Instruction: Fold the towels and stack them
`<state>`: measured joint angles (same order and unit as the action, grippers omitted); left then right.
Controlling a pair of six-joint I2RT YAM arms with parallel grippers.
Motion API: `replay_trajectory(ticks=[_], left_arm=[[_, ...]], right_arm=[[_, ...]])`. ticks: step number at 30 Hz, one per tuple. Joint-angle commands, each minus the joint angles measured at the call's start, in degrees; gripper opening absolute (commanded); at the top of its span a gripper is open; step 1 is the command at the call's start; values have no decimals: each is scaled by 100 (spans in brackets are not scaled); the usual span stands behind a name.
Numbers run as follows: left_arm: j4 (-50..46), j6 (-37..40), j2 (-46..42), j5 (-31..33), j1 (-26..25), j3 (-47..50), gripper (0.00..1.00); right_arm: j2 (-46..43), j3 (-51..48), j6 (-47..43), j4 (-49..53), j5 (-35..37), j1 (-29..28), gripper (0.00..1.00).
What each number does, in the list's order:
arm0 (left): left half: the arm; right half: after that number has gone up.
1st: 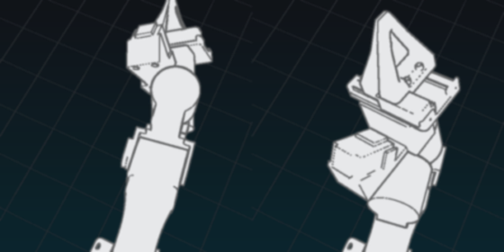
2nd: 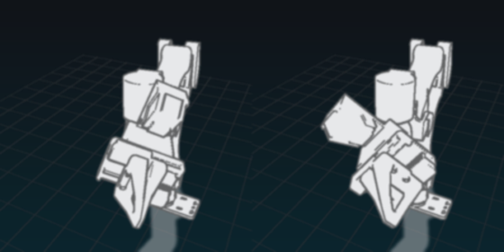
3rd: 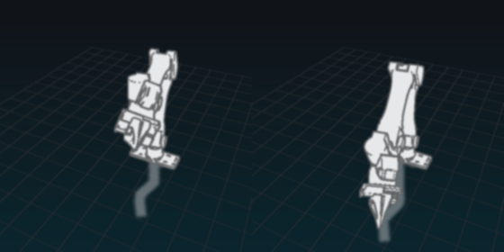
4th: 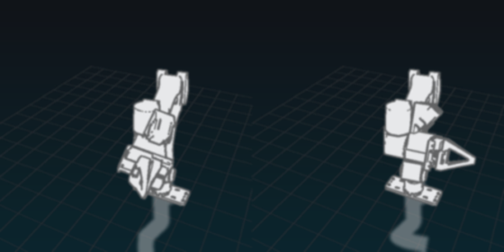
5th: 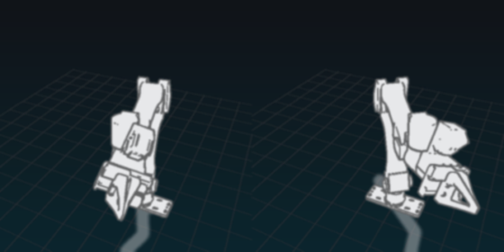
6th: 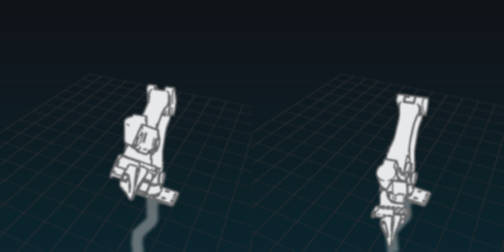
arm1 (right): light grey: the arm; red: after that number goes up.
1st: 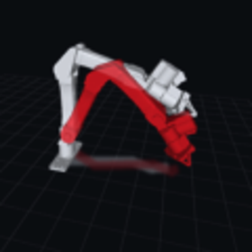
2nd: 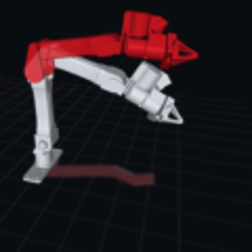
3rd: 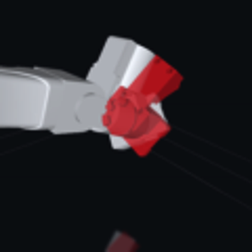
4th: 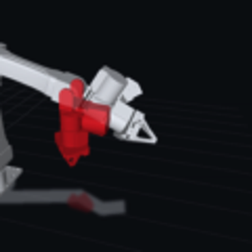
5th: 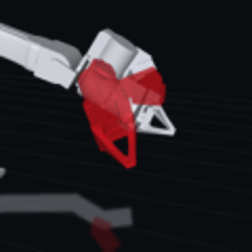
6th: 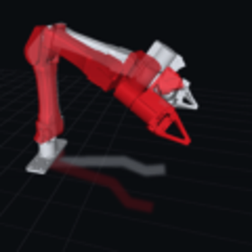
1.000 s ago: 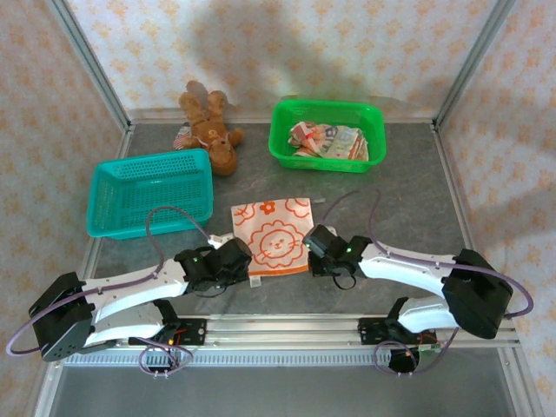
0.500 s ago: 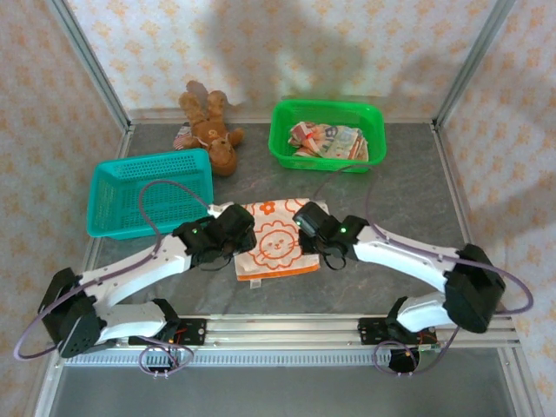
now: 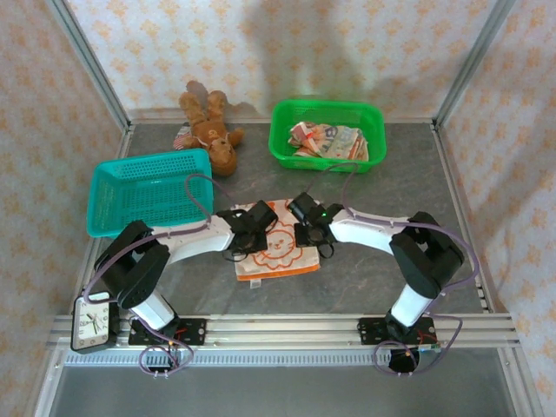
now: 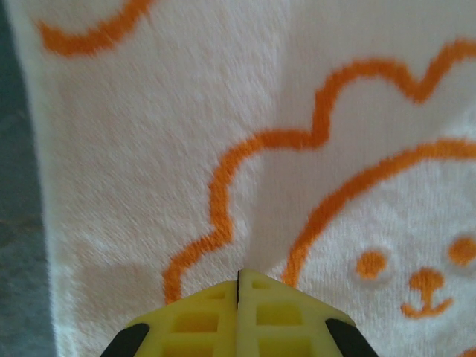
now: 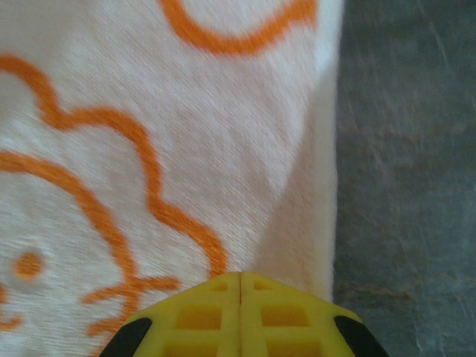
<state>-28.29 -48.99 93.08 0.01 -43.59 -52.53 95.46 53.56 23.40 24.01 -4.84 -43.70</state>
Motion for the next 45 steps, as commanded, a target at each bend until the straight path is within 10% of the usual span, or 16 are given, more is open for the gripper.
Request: replay_trajectory(ticks=[1,14,28,45], left_arm=[[68,-90,58,110,-354,85,0],[-370,-266,-240,170,-977,-357,0],[-416,1187,969,202,802,-1893,0],[-61,1365,1289,85,1316,-1512,0]], right_arm=[[-427,-555,305,10,23,-15,7],[-2295,-1465,693,466,149,4,9],[55,896,-482,175,-305,1184,0],[696,1154,-740,88,-318,1573,4]])
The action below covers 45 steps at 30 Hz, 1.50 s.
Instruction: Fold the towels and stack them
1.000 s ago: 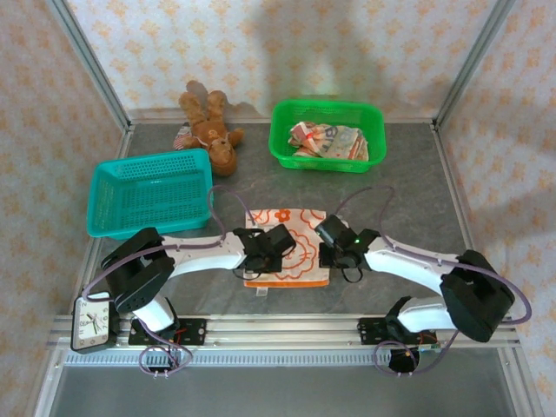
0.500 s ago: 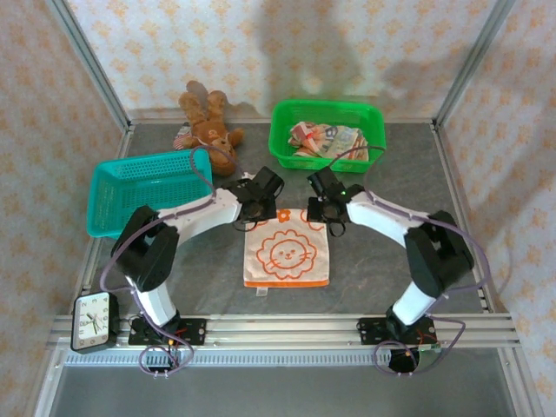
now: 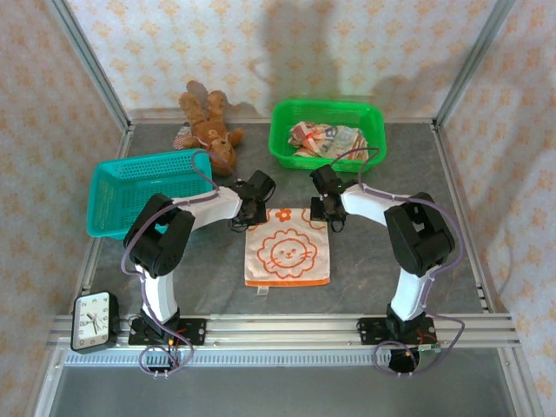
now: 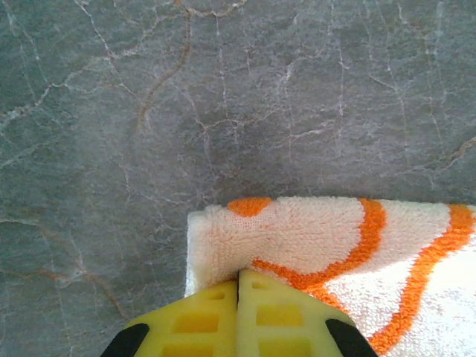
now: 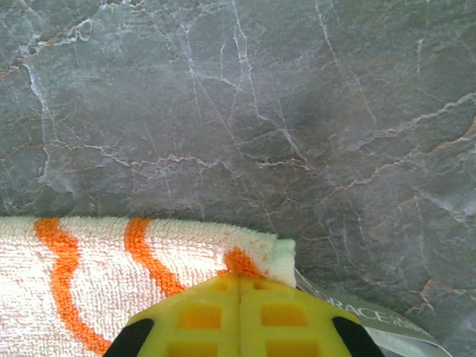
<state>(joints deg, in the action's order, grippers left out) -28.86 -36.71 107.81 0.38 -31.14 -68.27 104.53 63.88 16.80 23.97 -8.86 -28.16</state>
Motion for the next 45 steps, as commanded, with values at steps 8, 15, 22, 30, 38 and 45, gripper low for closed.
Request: replay_trajectory(ticks=[8,15,22,30,38,45], left_arm=[[-67,337,-425,-53,293,-173,0],[-4,431,-143,-249,457,-275,17],[30,516,124,-420,493,-381,22],[3,568,478,-474,497,-493,22],[47,577,529,-505,495,-456,12],[30,578,284,-467,495,-415,0]], right_arm=[[-665,173,88,171,105,156,17],[-382,225,124,12,-377,446,24],[-38,248,110,-31,-481,509,25],[204,218,69,-104,-547,518,25],[326,230,75,-146,-616,515,12],[99,342,-47,-10,-530,518,0]])
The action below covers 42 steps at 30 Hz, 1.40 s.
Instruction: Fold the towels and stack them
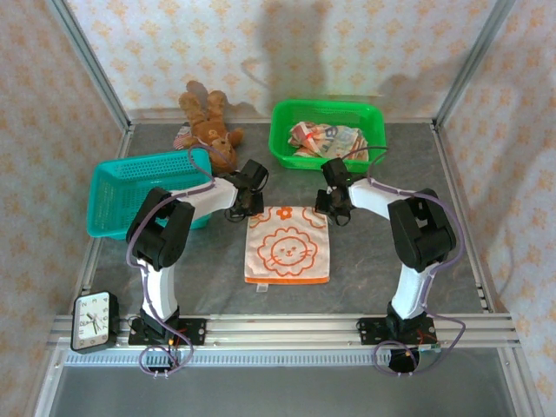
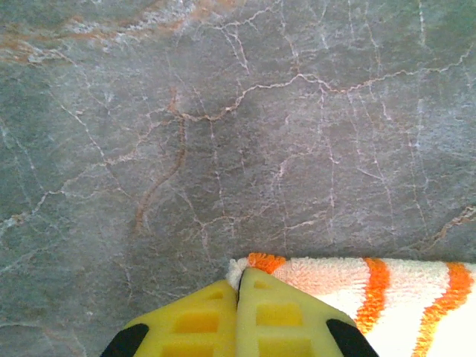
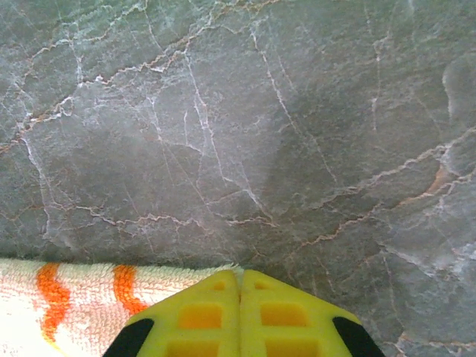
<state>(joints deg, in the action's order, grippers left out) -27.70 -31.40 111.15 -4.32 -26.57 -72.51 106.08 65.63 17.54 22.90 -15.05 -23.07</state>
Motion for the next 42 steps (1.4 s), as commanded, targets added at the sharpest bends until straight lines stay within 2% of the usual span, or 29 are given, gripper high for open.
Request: replay_trajectory(ticks=[1,8,15,22,33,34,35,36,37,38,39,42], left_arm=[[-118,50,-132,25,38,9,0],[-223,319,-950,121,48,-20,0],[122,512,-1322,34,43,370,0],[1047,438,-2090,-36,-6,1470,0],[2132,108,-3212,310,-574,3201,0],[2171,-67,-3303,363,-689,3323,7],[2177,-135,-3388,424,-802,3426,22],[2166,-189,-3461,463,-897,3496,33],[2111,-261,-3546,498,-982,3545,41],[1978,-360,-3624,515,-1024,3555,50],[1844,-437,-3685,498,-1035,3532,54],[1320,-627,-3885,458,-1035,3339,55]], right_arm=[[-153,187,-160,124,131,10,0],[-834,318,-482,275,221,39,0],[-1250,20,-595,119,55,36,0],[-2002,-870,-583,-329,-17,-90,0],[-3099,-2299,-87,-840,641,-826,0],[-3195,-2411,-69,-870,694,-935,8],[-3267,-2476,-39,-819,781,-1046,23],[-3322,-2487,-2,-746,861,-1120,38],[-3362,-2485,67,-628,919,-1178,44],[-3417,-2461,135,-513,948,-1195,45],[-3451,-2433,200,-412,956,-1198,48],[-3507,-2205,384,8,985,-1198,49]])
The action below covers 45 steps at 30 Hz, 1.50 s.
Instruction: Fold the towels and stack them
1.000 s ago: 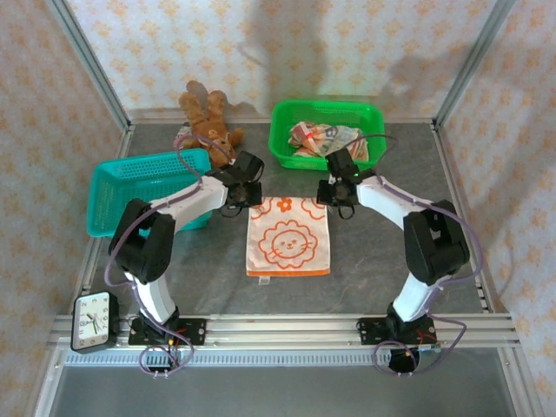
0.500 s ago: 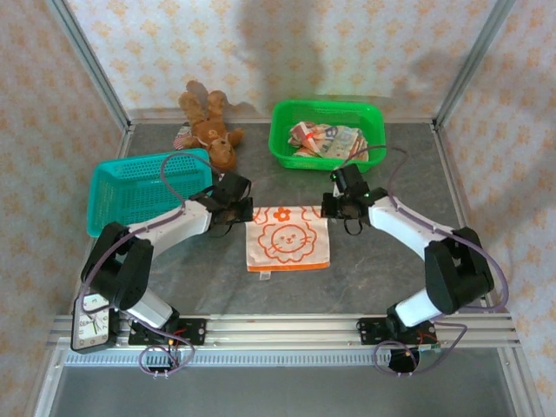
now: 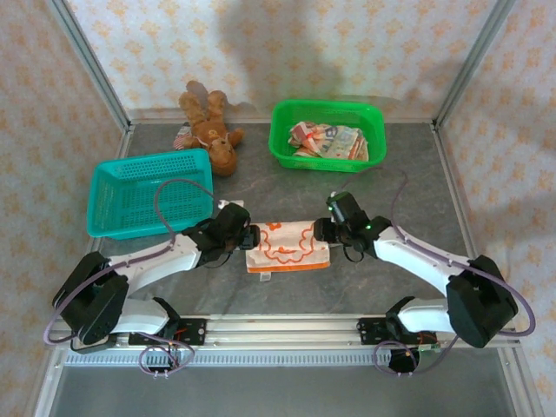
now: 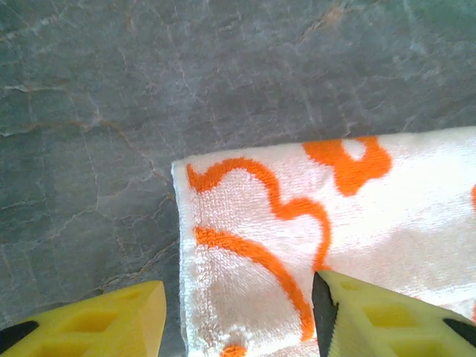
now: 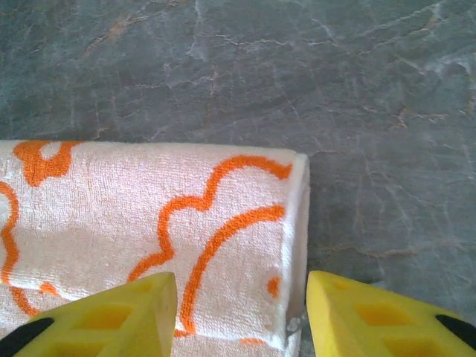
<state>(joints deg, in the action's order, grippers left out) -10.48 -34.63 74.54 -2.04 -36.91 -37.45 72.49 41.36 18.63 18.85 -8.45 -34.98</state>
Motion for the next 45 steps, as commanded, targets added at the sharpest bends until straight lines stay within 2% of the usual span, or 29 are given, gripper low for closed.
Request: replay_trajectory(ticks=[1,4,6,11,14,21,28,30,35,39,41,42,45], left_arm=[[-586,-344,-260,233,0,-280,57],[-969,-404,-150,215,36,-630,55],[-1149,-483,58,231,102,-799,50],[-1290,-643,755,-268,371,-990,42],[-1344,-622,935,-340,383,-1020,39],[-1126,-662,1004,-571,386,-828,35],[-978,-692,1150,-702,386,-720,27],[-956,-703,1151,-734,379,-694,23],[-921,-738,1124,-763,386,-625,19],[-934,-789,1081,-806,369,-620,9],[-979,-823,1007,-794,368,-639,0],[-1019,-843,965,-789,362,-653,0],[-1194,-919,817,-804,359,-755,0]], right_arm=[[-153,295,346,526,356,-2,50],[19,522,490,778,246,62,48],[259,684,602,927,121,179,44],[756,817,889,968,-370,376,36],[841,714,1062,917,-499,378,33],[885,349,1262,684,-632,369,31],[1038,280,1303,549,-684,343,26],[1071,250,1332,515,-723,333,25],[1108,215,1345,479,-761,288,25],[1061,231,1383,494,-782,264,15],[969,273,1380,589,-710,245,5],[916,299,1377,650,-672,246,0],[771,410,1316,881,-561,245,0]])
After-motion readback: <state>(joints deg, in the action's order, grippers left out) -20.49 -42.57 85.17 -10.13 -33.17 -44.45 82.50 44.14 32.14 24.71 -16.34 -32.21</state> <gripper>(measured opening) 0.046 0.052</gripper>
